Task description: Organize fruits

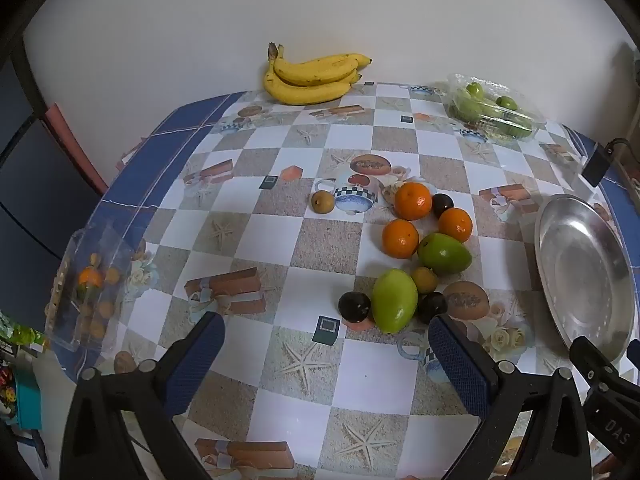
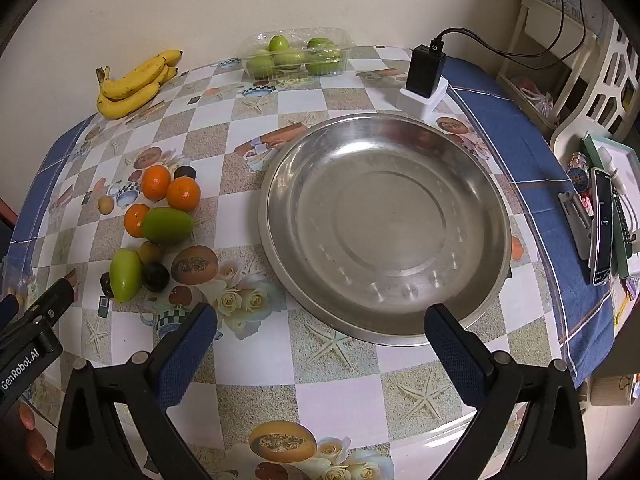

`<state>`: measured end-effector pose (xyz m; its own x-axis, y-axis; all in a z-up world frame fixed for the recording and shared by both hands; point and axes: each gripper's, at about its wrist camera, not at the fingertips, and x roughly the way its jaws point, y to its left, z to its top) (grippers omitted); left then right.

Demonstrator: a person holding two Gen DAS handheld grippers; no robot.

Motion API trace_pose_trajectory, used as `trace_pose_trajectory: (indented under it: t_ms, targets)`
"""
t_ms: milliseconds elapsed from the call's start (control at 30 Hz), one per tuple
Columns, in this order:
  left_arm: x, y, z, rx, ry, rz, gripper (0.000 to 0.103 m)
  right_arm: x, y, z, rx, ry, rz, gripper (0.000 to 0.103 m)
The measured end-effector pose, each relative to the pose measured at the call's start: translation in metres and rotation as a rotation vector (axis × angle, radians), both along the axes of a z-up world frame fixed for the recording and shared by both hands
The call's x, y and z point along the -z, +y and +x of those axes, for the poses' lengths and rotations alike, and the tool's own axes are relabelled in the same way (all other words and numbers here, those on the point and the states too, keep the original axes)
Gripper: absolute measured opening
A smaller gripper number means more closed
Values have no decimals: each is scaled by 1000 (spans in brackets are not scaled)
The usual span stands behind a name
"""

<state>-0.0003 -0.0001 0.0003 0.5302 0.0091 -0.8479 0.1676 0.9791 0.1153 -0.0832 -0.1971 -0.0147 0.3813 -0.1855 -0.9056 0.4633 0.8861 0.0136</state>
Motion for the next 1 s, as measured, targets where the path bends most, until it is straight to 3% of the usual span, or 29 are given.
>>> trace_pose_trajectory:
  t_ms: [1000]
  targets:
    - [4, 4, 0, -11, 19, 1, 103, 0, -1, 0, 0, -2, 4, 103]
